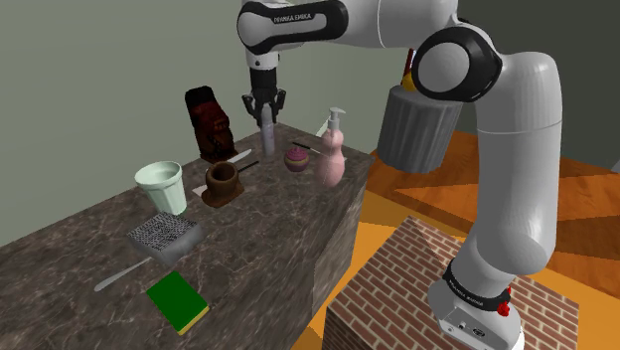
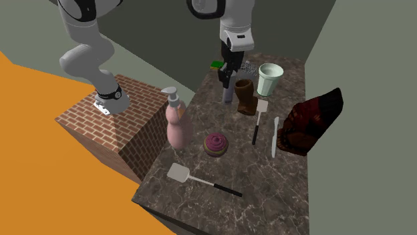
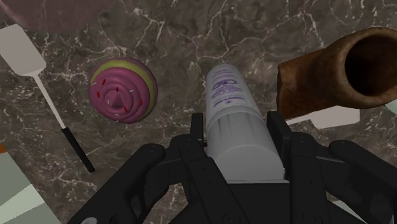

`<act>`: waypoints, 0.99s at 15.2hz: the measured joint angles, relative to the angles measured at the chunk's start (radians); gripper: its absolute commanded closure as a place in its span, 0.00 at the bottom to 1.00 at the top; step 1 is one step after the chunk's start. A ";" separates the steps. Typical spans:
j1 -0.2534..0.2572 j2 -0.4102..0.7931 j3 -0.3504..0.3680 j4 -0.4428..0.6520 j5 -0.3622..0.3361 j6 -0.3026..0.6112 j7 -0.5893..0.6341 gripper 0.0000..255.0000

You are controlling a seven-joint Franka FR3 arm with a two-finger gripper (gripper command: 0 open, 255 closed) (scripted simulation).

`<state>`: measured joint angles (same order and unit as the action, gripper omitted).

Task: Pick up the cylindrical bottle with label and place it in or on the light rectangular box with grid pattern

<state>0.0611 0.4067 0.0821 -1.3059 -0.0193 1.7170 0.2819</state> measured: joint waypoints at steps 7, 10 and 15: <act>0.032 -0.016 0.013 0.038 -0.004 -0.054 0.044 1.00; 0.070 -0.055 0.031 -0.007 -0.007 -0.048 0.100 1.00; 0.140 -0.079 0.064 -0.026 -0.016 -0.053 0.203 1.00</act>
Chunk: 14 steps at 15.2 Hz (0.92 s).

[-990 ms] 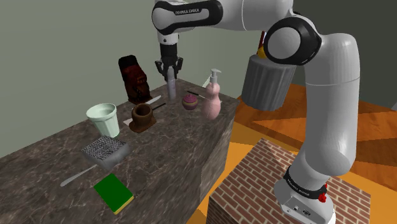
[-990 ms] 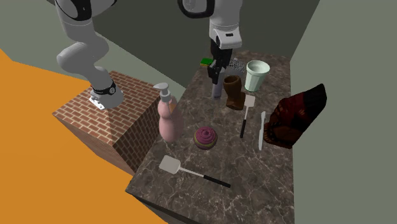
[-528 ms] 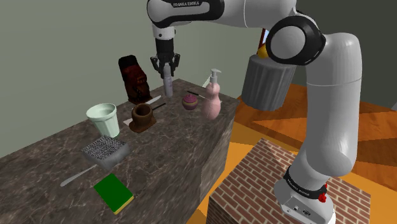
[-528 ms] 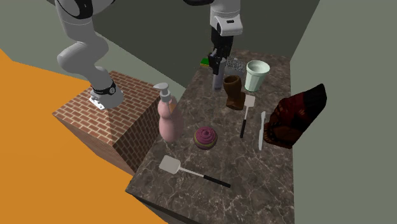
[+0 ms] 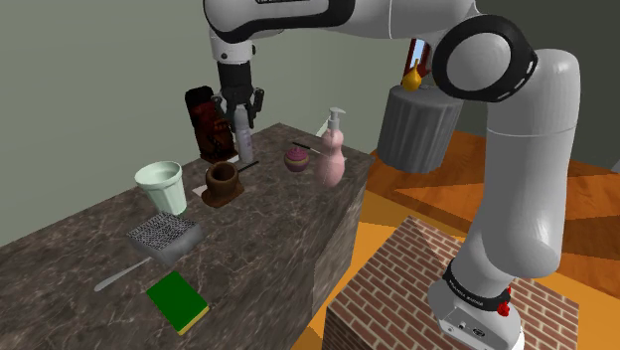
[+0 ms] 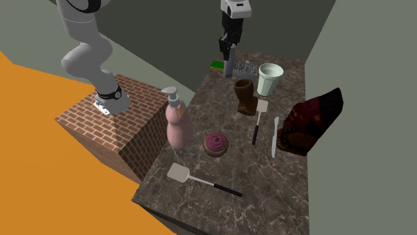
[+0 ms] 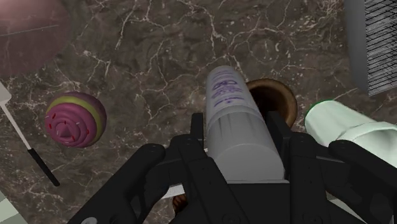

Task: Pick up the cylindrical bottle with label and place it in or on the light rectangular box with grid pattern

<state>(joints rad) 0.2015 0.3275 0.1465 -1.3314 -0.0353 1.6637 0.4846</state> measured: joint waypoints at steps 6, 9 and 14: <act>0.090 0.003 0.042 0.019 -0.015 -0.016 0.130 1.00; 0.137 0.037 0.060 0.079 -0.028 -0.043 0.191 1.00; 0.221 0.080 0.090 0.157 -0.048 -0.081 0.296 1.00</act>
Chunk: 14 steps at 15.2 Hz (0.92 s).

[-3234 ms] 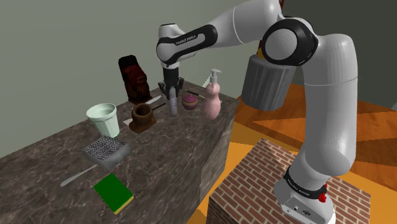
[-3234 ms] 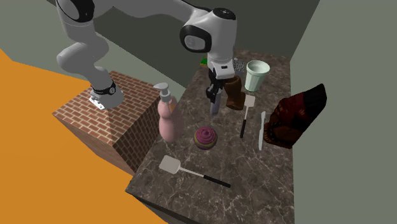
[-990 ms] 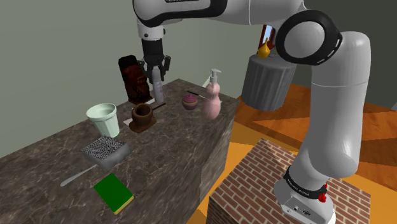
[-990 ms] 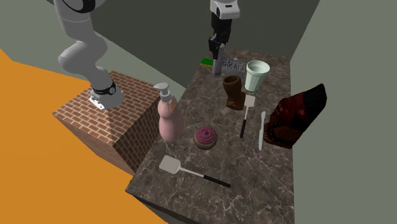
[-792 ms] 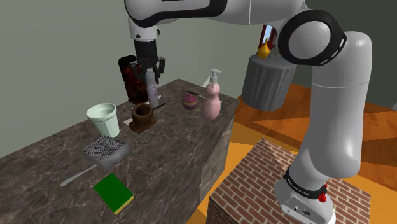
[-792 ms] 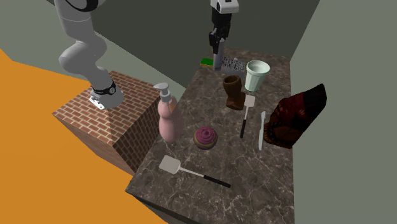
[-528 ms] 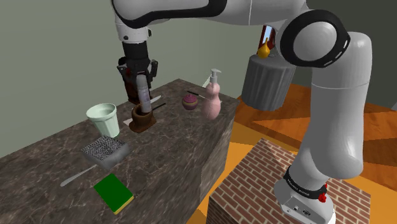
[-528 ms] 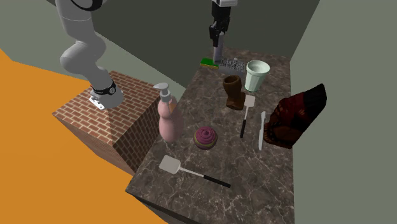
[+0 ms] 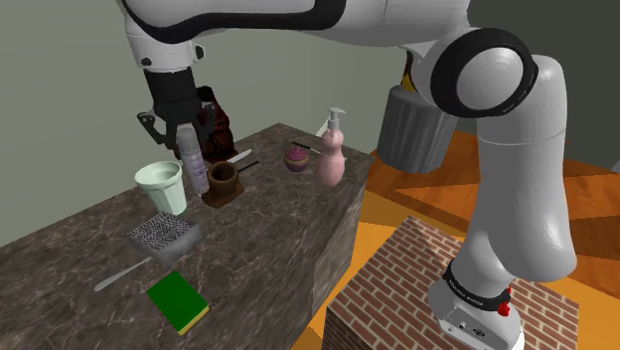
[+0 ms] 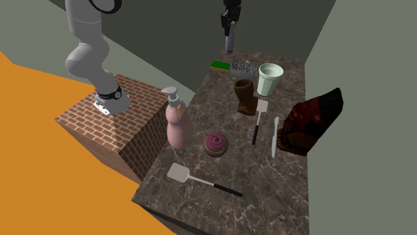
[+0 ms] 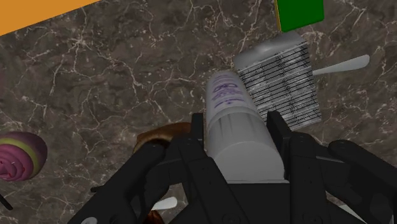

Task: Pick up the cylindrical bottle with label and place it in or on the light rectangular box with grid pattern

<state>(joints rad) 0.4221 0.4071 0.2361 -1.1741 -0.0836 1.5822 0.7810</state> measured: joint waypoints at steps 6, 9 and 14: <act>0.109 0.101 0.024 0.159 -0.034 -0.062 0.113 1.00; 0.111 0.095 0.026 0.118 -0.034 -0.027 0.122 1.00; 0.099 0.069 0.026 0.008 -0.028 0.056 0.124 1.00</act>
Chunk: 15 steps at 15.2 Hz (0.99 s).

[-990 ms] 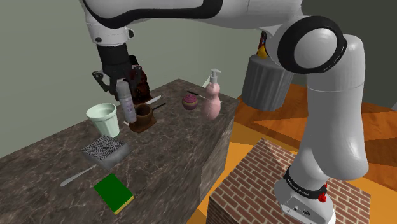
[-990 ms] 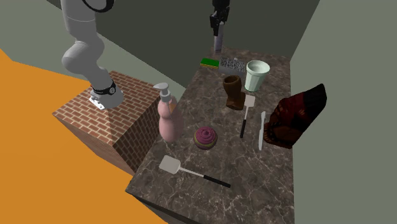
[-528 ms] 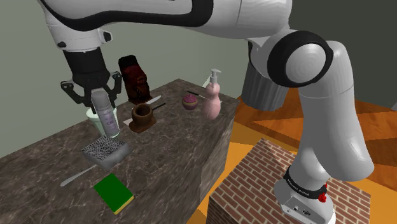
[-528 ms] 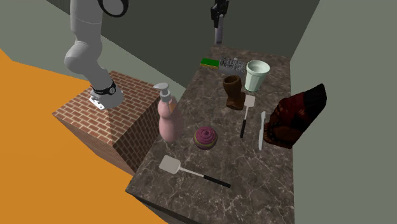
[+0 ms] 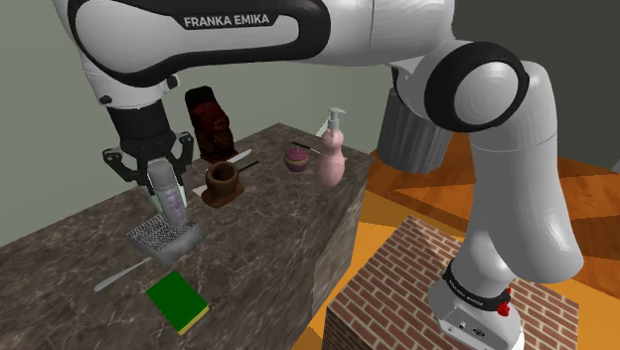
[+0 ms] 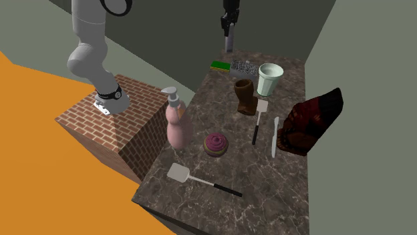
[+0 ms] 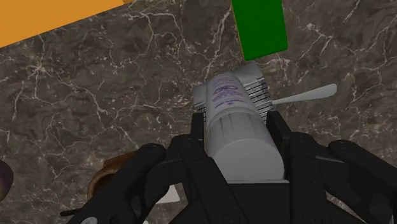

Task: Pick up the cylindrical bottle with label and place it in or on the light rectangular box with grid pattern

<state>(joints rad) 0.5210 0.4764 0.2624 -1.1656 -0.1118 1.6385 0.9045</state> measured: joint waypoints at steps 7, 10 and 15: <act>-0.010 -0.017 0.000 -0.120 0.003 0.103 0.002 1.00; -0.015 -0.019 -0.002 -0.161 0.003 0.142 0.001 1.00; -0.016 -0.018 -0.002 -0.197 0.002 0.179 0.004 1.00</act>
<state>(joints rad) 0.5051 0.4584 0.2604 -1.3628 -0.1097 1.8177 0.9082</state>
